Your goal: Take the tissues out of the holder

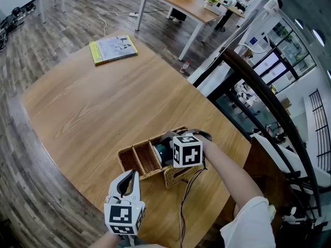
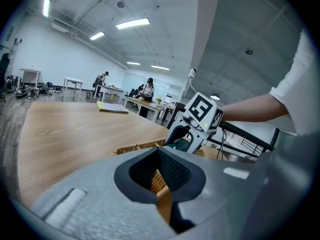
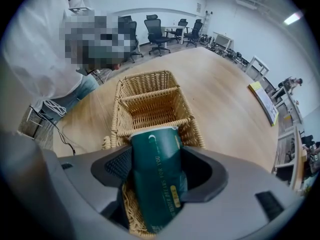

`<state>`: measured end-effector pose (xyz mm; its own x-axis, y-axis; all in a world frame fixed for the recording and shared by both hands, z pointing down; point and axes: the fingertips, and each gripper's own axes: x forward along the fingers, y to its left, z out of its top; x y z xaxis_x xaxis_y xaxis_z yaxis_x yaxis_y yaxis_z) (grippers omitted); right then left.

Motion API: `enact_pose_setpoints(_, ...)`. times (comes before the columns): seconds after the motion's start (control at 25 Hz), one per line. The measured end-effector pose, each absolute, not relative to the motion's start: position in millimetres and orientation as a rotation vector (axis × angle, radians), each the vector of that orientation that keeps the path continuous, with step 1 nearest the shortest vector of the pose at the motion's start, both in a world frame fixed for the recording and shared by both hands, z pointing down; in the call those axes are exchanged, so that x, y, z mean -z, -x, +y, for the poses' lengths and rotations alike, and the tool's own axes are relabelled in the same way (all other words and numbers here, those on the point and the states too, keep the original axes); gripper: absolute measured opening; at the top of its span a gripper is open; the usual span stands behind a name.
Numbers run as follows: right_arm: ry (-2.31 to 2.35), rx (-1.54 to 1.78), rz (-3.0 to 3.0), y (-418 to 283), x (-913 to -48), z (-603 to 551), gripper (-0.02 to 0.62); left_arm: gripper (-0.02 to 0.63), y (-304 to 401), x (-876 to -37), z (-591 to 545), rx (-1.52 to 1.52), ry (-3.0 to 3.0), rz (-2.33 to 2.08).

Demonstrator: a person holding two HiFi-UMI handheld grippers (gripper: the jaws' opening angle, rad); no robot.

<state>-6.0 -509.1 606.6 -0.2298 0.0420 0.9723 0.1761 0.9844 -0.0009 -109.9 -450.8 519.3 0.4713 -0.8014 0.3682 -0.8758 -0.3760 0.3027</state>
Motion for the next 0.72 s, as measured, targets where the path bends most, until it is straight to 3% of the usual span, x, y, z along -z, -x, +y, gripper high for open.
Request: enact_pose_setpoints(0.72,0.138,0.182,-1.697,0.6,-580.1,-505.9,0.291,-0.014,113.1,-496.1,-445.0,-0.177,-2.295,-1.413)
